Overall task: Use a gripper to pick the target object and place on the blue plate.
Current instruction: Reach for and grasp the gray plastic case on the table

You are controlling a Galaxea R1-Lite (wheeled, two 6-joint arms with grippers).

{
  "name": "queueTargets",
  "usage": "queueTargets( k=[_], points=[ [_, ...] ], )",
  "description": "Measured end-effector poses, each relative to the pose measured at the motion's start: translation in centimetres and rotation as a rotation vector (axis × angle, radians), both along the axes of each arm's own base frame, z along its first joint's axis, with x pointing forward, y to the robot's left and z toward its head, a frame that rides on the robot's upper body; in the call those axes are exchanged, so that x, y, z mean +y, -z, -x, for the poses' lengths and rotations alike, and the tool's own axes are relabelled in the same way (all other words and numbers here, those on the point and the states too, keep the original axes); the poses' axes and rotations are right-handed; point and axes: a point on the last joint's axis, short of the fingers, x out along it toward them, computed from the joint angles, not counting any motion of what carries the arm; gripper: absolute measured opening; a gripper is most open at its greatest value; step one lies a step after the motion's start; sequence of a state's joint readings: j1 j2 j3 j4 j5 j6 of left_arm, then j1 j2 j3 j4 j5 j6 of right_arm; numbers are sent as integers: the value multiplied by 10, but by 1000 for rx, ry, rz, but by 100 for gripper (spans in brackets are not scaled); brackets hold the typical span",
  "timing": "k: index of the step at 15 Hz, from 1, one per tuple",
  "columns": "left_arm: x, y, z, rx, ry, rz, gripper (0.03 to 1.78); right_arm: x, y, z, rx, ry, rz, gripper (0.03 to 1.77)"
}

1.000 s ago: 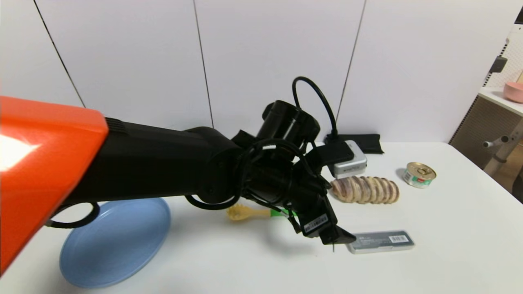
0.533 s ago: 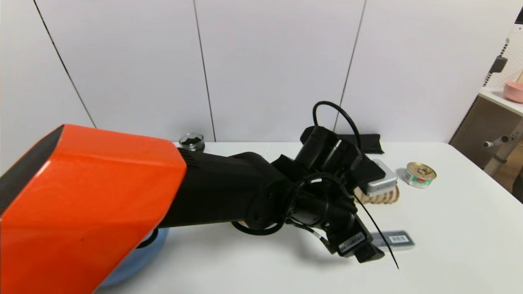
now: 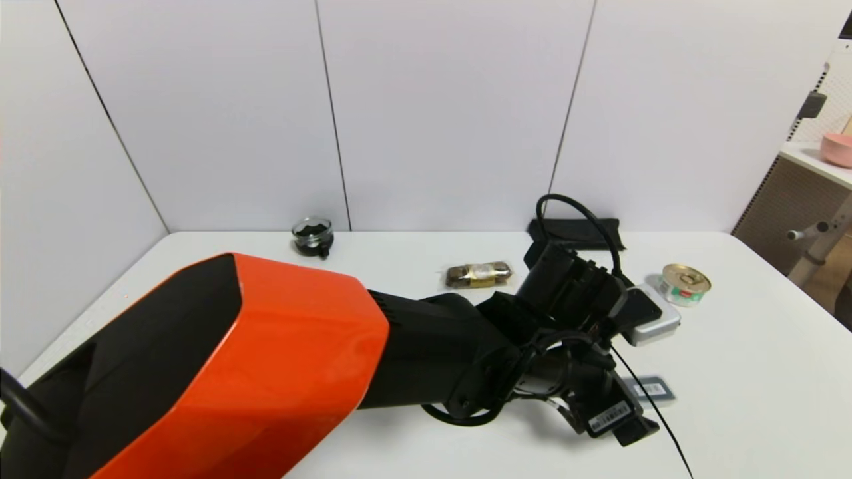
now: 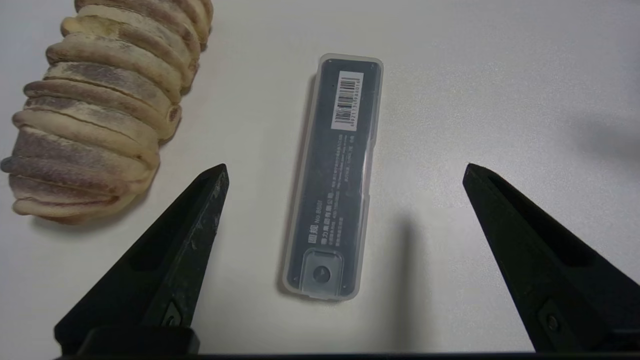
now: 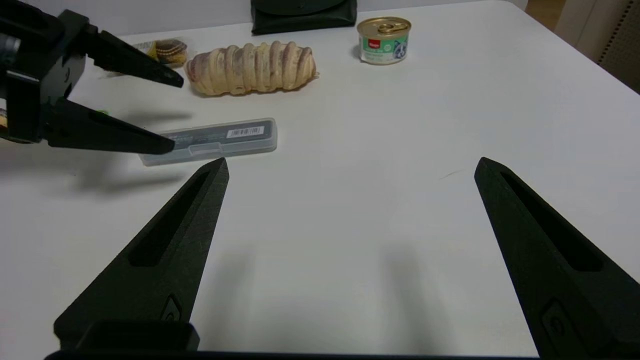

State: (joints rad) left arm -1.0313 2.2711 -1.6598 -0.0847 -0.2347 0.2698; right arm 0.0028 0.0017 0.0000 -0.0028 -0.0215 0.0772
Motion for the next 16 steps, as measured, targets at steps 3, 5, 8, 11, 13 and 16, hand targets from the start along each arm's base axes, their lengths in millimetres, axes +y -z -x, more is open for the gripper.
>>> queueTargets(
  k=[3, 5, 8, 11, 13, 16],
  points=[
    [-7, 12, 0, 2, 8, -3, 169, 0, 0, 0, 0, 0, 0, 170],
    [-10, 20, -1, 2, 10, -4, 169, 0, 0, 0, 0, -1, 0, 170],
    [-12, 27, -2, 11, 9, -16, 169, 0, 0, 0, 0, 0, 0, 170],
    [-13, 32, -2, 16, 10, -24, 169, 0, 0, 0, 0, 0, 0, 170],
    [-13, 34, -2, 19, 10, -28, 155, 0, 0, 0, 0, 0, 0, 170],
    [-13, 37, -2, 25, 9, -31, 110, 0, 0, 0, 0, 0, 1, 170]
  ],
)
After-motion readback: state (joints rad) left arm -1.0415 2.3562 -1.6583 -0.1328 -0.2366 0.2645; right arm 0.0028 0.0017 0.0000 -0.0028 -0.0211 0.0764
